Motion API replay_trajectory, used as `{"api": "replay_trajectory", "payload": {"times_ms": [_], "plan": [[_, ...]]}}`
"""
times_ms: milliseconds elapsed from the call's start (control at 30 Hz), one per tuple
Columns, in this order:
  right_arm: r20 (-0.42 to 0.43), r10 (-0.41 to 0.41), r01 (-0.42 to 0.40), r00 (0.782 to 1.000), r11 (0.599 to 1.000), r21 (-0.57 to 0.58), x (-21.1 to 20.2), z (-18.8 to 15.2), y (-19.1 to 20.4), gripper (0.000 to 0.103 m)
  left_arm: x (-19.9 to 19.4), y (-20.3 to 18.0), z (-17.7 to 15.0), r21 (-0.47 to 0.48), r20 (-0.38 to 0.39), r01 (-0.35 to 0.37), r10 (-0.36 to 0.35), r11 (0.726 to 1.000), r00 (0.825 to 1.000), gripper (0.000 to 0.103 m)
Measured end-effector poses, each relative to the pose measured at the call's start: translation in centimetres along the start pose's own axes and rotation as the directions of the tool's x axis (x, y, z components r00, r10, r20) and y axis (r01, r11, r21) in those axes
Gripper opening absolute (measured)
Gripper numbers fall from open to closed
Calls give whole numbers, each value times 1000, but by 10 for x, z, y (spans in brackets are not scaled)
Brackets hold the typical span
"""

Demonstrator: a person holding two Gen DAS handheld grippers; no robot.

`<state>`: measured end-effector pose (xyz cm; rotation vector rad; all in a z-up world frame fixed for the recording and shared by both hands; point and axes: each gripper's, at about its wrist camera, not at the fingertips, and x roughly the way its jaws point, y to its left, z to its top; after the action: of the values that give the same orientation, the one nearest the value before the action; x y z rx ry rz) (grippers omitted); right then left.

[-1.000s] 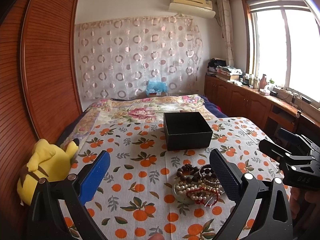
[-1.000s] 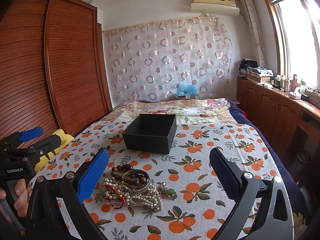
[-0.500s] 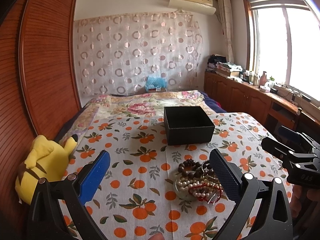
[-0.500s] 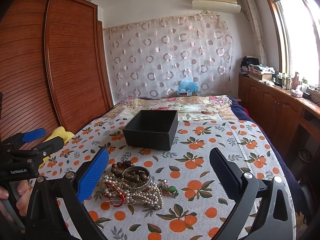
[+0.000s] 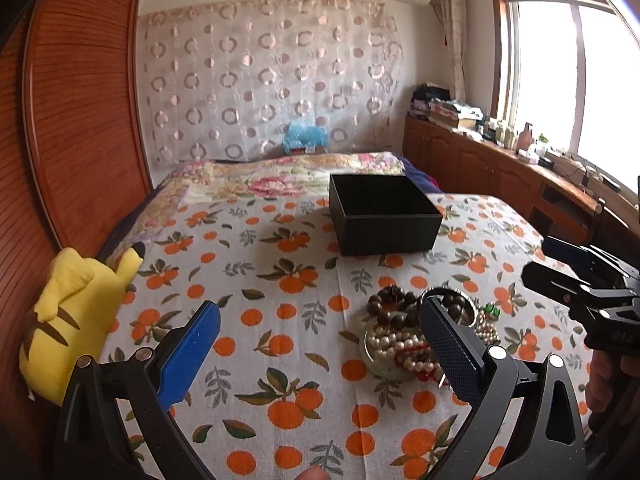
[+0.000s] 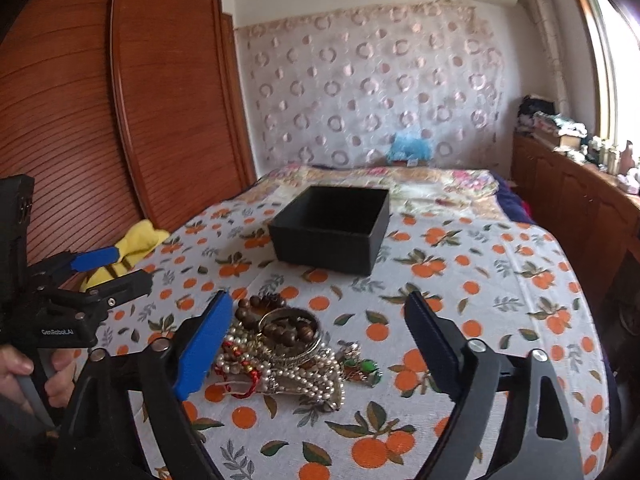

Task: Organize jewelry
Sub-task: 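Grasp the silver bangle with the right tool while the left tool grasps the red bead bracelet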

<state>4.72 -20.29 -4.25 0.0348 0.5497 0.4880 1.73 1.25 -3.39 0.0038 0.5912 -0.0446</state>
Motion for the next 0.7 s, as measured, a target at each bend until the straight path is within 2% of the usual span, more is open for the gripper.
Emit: {"api": "replay_trajectory", "payload": {"times_ms": [233, 300, 600, 667, 700], "plan": [[-127, 69, -75, 989, 996, -46, 39, -10, 7, 75, 18, 0, -13, 21, -76, 42, -40, 999, 996, 96], [-160, 87, -97, 983, 994, -53, 50, -12, 9, 75, 22, 0, -17, 26, -91, 44, -41, 999, 995, 96], [-266, 100, -126, 959, 989, -82, 83, -12, 13, 71, 33, -1, -27, 42, -144, 53, -47, 998, 988, 96], [-290, 96, -128, 952, 987, -93, 89, -13, 15, 68, 35, -1, -28, 41, -153, 60, -53, 997, 987, 96], [-298, 99, -133, 949, 987, -95, 91, -13, 14, 63, 36, -1, -29, 40, -156, 63, -56, 997, 986, 96]]}}
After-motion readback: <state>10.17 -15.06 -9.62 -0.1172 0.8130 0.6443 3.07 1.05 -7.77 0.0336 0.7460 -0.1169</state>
